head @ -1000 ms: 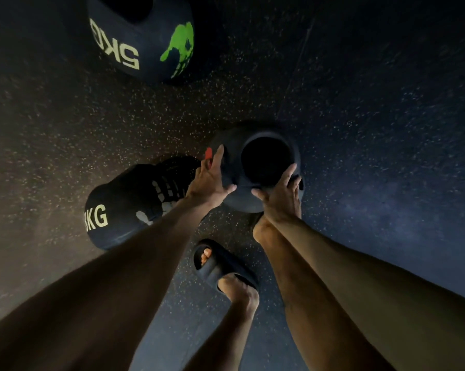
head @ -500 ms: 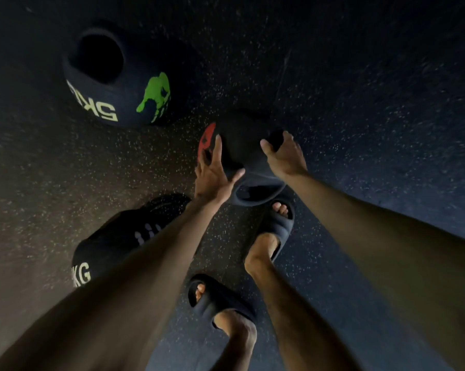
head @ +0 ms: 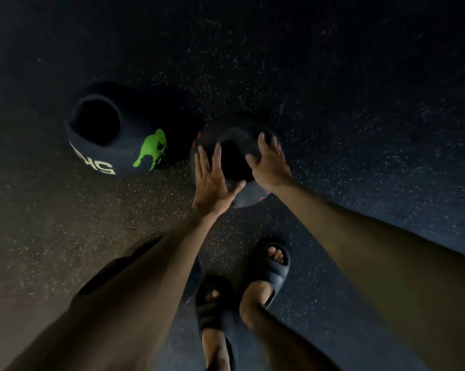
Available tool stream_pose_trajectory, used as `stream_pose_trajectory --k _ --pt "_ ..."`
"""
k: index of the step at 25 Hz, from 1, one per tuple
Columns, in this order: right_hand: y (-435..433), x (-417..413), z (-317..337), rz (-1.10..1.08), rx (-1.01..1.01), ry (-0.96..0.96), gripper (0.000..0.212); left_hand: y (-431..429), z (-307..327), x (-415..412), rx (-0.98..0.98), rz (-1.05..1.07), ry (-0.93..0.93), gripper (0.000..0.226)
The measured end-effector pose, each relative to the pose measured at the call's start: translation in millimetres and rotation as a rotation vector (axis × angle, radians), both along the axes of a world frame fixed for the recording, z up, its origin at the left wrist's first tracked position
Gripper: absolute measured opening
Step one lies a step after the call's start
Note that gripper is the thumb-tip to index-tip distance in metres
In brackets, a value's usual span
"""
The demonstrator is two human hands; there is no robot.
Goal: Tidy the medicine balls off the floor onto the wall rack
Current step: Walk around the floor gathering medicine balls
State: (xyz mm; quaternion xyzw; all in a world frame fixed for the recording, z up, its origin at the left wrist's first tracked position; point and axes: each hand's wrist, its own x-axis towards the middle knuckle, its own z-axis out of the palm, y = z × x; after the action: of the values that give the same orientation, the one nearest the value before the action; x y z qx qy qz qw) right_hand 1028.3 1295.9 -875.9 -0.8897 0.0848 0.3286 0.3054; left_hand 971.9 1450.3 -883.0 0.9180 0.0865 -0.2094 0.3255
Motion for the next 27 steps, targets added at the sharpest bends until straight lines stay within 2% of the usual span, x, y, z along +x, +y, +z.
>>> stream_pose_trajectory --k 3,5,7,9,10,13,15,18,21,24,27 --pt "15.6 33.4 -3.1 0.151 0.043 -0.027 0.053 22.0 -4.7 4.4 0.047 0.026 0.100 0.130" --pt "23.2 36.4 -9.6 0.257 0.025 -0.062 0.053 37.6 -5.9 12.1 0.018 0.061 0.159 0.135" --pt "24.7 29.1 -21.7 0.423 -0.056 -0.111 0.058 43.5 -6.5 19.4 -0.014 0.055 0.141 0.139" --pt "12.8 35.3 -32.6 0.576 -0.097 -0.116 0.049 34.4 -3.6 26.1 -0.010 0.055 0.092 0.141" --pt "4.7 45.6 -33.4 0.545 -0.090 -0.079 0.048 27.4 -1.6 30.9 -0.003 0.062 0.062 0.140" --pt "-15.3 75.6 -18.4 0.163 -0.108 0.021 0.062 6.6 6.9 63.8 0.006 0.121 0.040 0.131" --pt "-16.8 71.4 -6.1 0.016 -0.111 -0.050 0.066 -3.2 11.1 98.7 0.026 0.157 0.048 0.129" --pt "-4.0 45.5 1.8 -0.062 0.056 -0.094 0.086 -3.5 10.7 174.8 0.046 0.194 0.117 0.118" --pt "17.3 48.3 -4.0 -0.115 0.093 -0.051 0.104 9.6 9.1 218.8 0.005 0.160 0.090 0.098" --pt "35.4 91.6 -1.9 -0.232 0.075 -0.006 0.101 29.3 5.4 219.3 0.010 0.081 0.031 0.088" --pt "36.5 143.4 2.0 -0.224 0.000 0.020 0.097 35.2 5.7 201.4 -0.003 0.035 0.093 0.093"
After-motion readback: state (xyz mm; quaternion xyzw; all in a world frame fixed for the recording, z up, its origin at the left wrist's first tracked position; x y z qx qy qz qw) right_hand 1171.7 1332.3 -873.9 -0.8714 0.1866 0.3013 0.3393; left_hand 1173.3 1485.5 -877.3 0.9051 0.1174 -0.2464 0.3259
